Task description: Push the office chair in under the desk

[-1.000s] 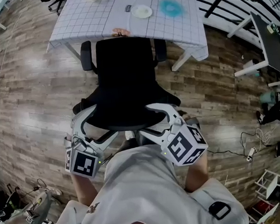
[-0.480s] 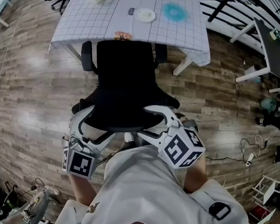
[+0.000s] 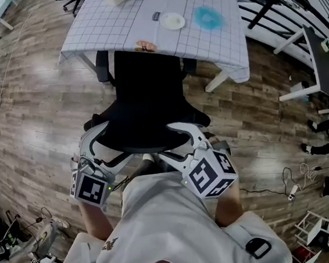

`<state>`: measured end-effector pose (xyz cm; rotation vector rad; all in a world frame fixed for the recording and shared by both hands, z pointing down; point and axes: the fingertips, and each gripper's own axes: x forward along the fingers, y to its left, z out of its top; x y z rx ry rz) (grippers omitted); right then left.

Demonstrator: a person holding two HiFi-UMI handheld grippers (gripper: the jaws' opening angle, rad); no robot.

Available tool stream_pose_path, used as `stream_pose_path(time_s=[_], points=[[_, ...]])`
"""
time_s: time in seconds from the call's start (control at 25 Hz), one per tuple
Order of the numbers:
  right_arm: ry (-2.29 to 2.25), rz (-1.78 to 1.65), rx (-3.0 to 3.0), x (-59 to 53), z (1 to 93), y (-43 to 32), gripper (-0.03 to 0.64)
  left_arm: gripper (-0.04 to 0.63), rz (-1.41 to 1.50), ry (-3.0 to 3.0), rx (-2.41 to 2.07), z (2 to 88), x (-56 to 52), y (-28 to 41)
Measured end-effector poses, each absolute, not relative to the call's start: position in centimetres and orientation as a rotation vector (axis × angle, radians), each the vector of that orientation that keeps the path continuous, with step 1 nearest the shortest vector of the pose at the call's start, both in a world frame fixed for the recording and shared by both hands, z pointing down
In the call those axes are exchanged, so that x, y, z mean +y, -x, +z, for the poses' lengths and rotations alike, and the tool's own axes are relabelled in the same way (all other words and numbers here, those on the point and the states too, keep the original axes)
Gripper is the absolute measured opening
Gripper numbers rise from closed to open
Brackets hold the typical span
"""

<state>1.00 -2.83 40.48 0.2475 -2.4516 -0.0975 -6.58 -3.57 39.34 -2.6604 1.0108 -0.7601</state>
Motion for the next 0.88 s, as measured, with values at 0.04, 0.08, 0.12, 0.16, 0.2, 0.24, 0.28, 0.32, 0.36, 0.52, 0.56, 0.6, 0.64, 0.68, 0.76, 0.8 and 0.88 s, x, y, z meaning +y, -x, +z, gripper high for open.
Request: stream_pose_path(time_s=[0.04,0.08,0.12,0.16,0.2,0.24,0.28,0.32,0.36,0.52,0.56,0.6,0.64,0.68,0.76,0.8,0.88], points=[[-0.246,-0.096,-2.451,-3.1,40.5,-0.9,0.296,0.416,-0.762,2.662,1.011,39.3,-3.9,6.7],[-0.246,-0.094,-2.451,-3.4,40.5,-0.8,0.296,0.416,-0.764,2.664,1.009,39.3,-4.1,6.8],[-0.246,-0.093,-2.452,-3.6,40.4,-0.7,0.296,0.417,-0.764,2.667,1.007,39.3,-4.4,6.9],[-0.247,-0.091,-2.453,-3.9,40.4,-0.6,0.296,0.417,-0.763,2.670,1.004,39.3,-4.7,7.0],[-0.248,-0.091,-2.453,-4.1,40.3,-0.5,0.296,0.417,-0.761,2.672,1.002,39.2,-4.9,7.1],[-0.249,-0.091,-2.453,-4.3,40.3,-0.3,0.296,0.419,-0.760,2.673,1.000,39.2,-5.1,7.3],[-0.251,-0.090,-2.452,-4.5,40.3,-0.1,0.296,0.419,-0.759,2.673,0.997,39.2,-5.3,7.5],[-0.253,-0.088,-2.452,-4.7,40.4,0.2,0.296,0.419,-0.759,2.674,0.994,39.2,-5.5,7.7],[-0.256,-0.085,-2.452,-4.9,40.4,0.4,0.296,0.419,-0.759,2.676,0.990,39.3,-5.7,7.9],[-0.266,-0.078,-2.454,-5.8,40.3,1.2,0.296,0.420,-0.757,2.685,0.973,39.2,-6.8,8.7],[-0.269,-0.077,-2.453,-6.0,40.4,1.4,0.296,0.420,-0.757,2.686,0.969,39.3,-7.0,8.9],[-0.271,-0.076,-2.452,-6.2,40.4,1.6,0.296,0.420,-0.757,2.687,0.966,39.3,-7.2,9.2],[-0.274,-0.075,-2.450,-6.4,40.4,1.8,0.296,0.420,-0.757,2.687,0.962,39.3,-7.4,9.4],[-0.278,-0.075,-2.448,-6.6,40.4,2.0,0.296,0.420,-0.757,2.686,0.959,39.3,-7.6,9.6],[-0.287,-0.075,-2.445,-6.9,40.4,2.4,0.296,0.420,-0.755,2.686,0.952,39.3,-8.0,9.9],[-0.290,-0.075,-2.444,-7.0,40.4,2.5,0.296,0.420,-0.752,2.686,0.950,39.3,-8.1,10.1],[-0.293,-0.074,-2.443,-7.4,40.4,2.9,0.297,0.420,-0.749,2.686,0.947,39.3,-8.6,10.4]])
